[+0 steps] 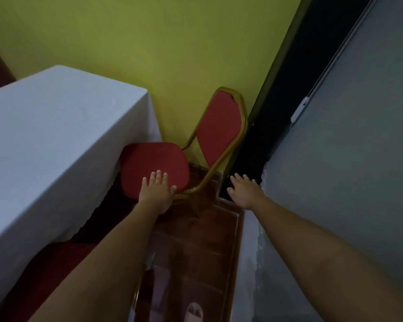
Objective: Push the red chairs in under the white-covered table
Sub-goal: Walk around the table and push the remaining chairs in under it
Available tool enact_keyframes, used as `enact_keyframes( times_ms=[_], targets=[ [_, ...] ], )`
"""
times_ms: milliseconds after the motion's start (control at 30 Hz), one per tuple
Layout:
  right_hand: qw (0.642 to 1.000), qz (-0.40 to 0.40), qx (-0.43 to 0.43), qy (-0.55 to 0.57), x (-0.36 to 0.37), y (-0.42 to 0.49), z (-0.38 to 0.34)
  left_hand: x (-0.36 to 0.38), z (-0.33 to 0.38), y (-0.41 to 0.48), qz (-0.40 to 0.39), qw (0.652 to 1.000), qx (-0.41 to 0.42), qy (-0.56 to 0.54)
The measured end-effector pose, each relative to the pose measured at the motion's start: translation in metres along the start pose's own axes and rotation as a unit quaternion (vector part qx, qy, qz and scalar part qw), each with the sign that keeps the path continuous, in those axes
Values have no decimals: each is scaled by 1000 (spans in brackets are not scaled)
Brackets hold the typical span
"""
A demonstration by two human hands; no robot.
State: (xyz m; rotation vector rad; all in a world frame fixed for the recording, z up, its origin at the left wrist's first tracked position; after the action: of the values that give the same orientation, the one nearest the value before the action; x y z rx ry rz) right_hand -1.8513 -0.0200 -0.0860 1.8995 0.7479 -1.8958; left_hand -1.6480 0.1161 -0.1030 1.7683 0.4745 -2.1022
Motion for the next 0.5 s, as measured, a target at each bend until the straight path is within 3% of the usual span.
enact_keyframes(
  times_ms=[233,500],
  targets=[
    [1000,16,-6,-8,-33,102,52,16,39,81,-18,1000,3,-24],
    [995,89,-17,-36,-94,219,93,9,82,208,10,998,35,-48]
  ],
)
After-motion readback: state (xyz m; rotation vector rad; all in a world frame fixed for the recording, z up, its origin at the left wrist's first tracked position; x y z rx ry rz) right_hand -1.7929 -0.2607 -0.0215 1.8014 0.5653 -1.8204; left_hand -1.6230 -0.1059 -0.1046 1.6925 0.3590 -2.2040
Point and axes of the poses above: each hand's wrist, its own y-axis towards the middle knuckle, its own x-axis out of the palm, z = x × y, the point moved 10 cm from there along y, towards the middle knuckle, and after that the axes turned 14 degrees about z, right-handed, at the moved point
